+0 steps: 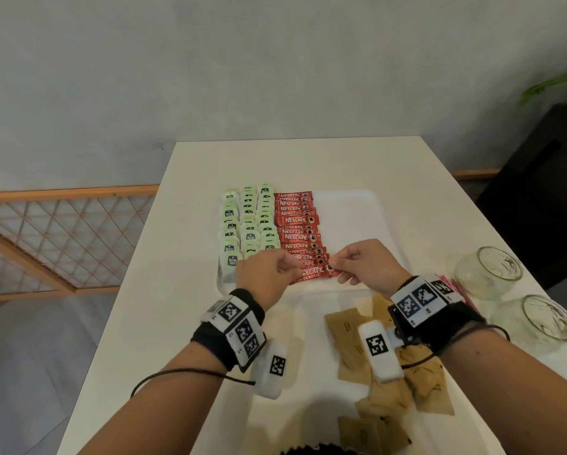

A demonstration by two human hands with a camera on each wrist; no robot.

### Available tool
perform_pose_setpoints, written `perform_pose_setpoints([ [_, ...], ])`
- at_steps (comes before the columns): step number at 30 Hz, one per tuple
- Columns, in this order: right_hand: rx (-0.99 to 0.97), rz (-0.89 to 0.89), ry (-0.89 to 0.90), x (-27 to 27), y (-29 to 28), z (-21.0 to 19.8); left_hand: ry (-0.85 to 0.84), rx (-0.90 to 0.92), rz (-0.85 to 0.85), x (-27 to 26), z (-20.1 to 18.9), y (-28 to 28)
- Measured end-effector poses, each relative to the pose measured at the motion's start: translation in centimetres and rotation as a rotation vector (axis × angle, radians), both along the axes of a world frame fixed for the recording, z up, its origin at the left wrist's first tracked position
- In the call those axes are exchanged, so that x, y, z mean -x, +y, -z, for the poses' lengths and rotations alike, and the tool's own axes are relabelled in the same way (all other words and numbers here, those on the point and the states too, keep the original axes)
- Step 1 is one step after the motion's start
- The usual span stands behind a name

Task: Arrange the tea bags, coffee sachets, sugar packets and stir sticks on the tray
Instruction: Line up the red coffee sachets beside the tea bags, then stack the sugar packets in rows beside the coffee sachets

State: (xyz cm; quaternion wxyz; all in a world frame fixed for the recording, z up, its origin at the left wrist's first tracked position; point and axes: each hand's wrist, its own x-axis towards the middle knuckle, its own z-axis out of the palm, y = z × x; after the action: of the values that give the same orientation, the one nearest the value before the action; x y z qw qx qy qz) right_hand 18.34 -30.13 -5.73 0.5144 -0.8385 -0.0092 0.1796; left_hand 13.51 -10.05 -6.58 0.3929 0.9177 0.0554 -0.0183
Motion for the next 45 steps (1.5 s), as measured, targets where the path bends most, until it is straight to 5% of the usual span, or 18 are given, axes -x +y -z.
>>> perform_pose_setpoints([
  [7,0.238,-0.027,-0.086,0.2,0.0,2.9,-0.046,-0.51,0.145,-1.0,0.2,-0.8],
  [13,0.288,-0.014,-0.08,0.0,0.8,3.1,0.001,-0.721,0.297,-1.8,0.5,-1.6],
  [24,0.248,-0.011,-0.135,2.9,-2.1,0.7,-0.08,-0.594,0.433,-0.4,-1.1,-2.6],
  [29,0.367,-0.212,-0.076,5.6,-5.9,-0.1,0.097,-0.403,0.563,1.9,-1.1,-5.1],
  [32,0.532,-0.374,-0.092,6.5,-7.4,0.5,0.226,-0.467,0.603,3.2,-0.3,-6.9],
  [37,0.674,-0.367,-0.159,7.4,-8.3,1.2,0.249,-0.64,0.502,4.5,0.8,-9.3],
  [45,0.657,-0.358,-0.215,7.7,-7.9,2.3,0.353,-0.588,0.419,4.0,0.7,-9.8],
])
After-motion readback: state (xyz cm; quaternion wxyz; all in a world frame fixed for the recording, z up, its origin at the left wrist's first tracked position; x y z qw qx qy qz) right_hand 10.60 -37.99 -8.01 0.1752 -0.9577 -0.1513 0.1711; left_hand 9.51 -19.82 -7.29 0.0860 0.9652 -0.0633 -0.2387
